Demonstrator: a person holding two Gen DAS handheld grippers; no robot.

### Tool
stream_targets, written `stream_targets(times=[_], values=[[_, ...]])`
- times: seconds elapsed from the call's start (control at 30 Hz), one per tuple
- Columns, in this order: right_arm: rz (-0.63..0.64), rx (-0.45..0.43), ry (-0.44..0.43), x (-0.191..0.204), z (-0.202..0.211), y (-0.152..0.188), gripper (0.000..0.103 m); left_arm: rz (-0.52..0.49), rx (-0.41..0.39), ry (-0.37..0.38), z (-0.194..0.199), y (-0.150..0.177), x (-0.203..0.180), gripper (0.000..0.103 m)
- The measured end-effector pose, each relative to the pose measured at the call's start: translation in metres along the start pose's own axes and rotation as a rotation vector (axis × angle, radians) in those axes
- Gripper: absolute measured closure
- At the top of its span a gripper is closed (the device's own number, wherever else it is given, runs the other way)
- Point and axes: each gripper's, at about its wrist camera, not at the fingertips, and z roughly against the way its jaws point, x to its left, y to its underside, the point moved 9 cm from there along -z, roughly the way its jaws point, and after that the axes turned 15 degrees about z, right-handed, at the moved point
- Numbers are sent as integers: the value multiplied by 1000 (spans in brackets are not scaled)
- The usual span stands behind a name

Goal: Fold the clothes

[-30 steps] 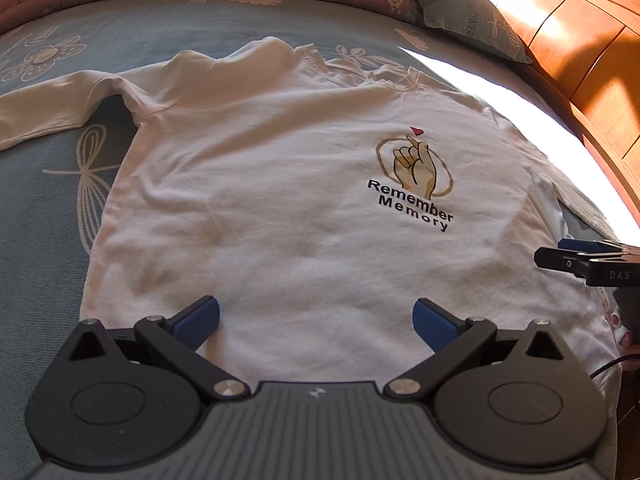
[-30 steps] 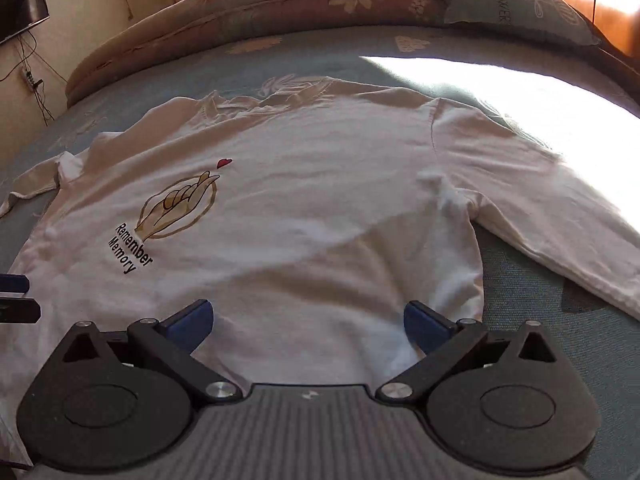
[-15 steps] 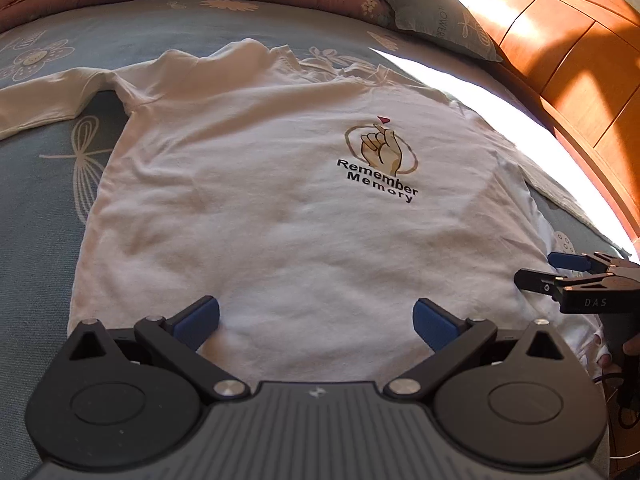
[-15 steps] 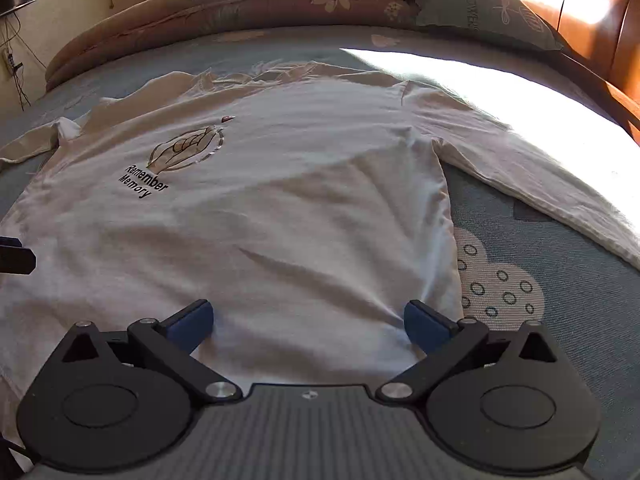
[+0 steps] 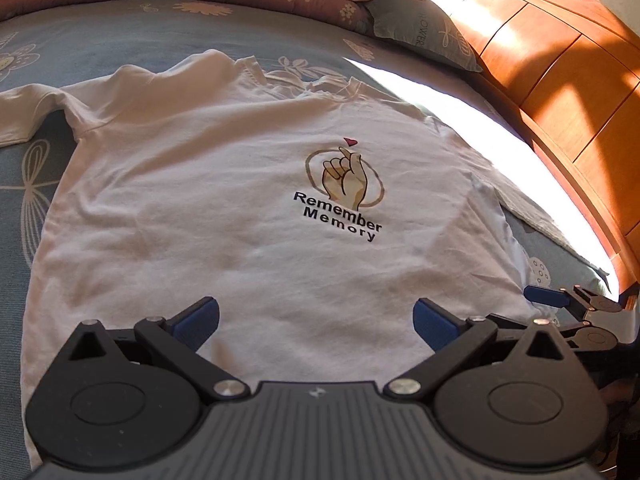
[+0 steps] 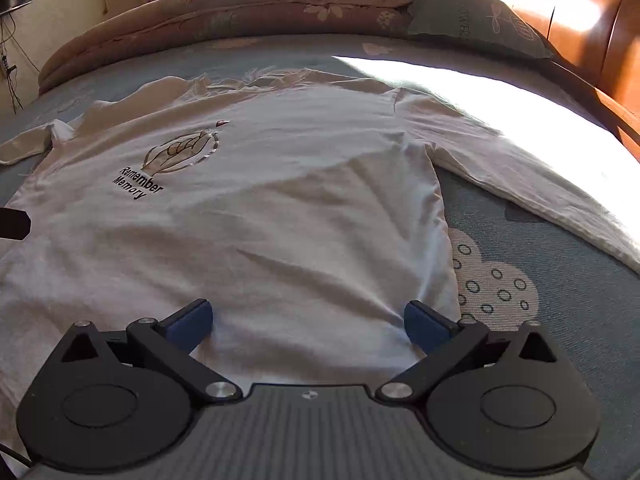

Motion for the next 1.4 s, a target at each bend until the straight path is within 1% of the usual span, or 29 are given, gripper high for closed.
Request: stream_targets(times=[0.03, 0.07, 0.13, 0.17, 0.2, 0.3, 0.33, 0.4, 0.43, 0.53, 0.63, 0.67, 0.73, 0.83, 0.9, 0.97, 1.03, 1.17, 1.23, 1.33, 1.4], values=[[9, 8, -1, 1, 1, 1, 0, -5, 13, -29, -8, 4, 0, 1], [26, 18, -7, 3, 5, 4, 0, -49, -15, -44, -8, 8, -3, 1], [60, 33, -22, 5, 11, 11, 0, -134, -23, -74, -6, 19, -7, 1], [72, 36, -29, 5, 15, 16, 0, -207, -26, -100, -5, 28, -9, 1], [82, 40, -35, 5, 19, 20, 0, -251, -25, -112, -2, 34, -10, 1], [77, 62, -45, 5, 24, 22, 0, -380, -21, -147, 7, 51, -12, 1], [85, 51, -37, 7, 24, 16, 0, -372, 3, -146, 11, 53, -9, 1], [101, 28, -25, 11, 25, 3, 0, -344, -18, -149, 22, 49, -4, 1], [113, 8, -34, 17, 23, -5, 0, -330, -28, -151, 27, 47, -1, 1], [167, -10, -91, 42, 11, -25, 0, -280, -48, -157, 37, 40, 9, 1], [221, 21, -122, 67, -3, -25, 0, -257, -34, -183, 35, 42, 19, 1], [223, 15, -121, 69, 0, -22, 0, -243, -12, -189, 32, 46, 24, 1], [227, 3, -122, 72, 5, -15, 0, -234, -20, -188, 30, 50, 29, 1], [251, 0, -134, 66, 19, 0, 0, -243, -35, -204, 29, 52, 27, 1], [224, 11, -139, 55, 28, 11, 0, -227, -33, -204, 28, 50, 26, 1], [156, -2, -107, 30, 38, 17, 0, -212, -31, -203, 28, 47, 25, 1], [91, -34, -35, -6, 45, 16, 0, -202, -28, -206, 27, 45, 25, 1], [-44, -77, 130, -97, 44, 6, 0, -193, -20, -218, 23, 41, 24, 1], [-146, -112, 214, -155, 41, 0, 0, -189, -16, -224, 21, 38, 24, 1], [-274, -124, 315, -225, 29, -4, 0, -187, -11, -237, 20, 37, 24, 1], [-318, -99, 388, -260, 17, -1, 0, -186, -9, -245, 18, 37, 24, 1]])
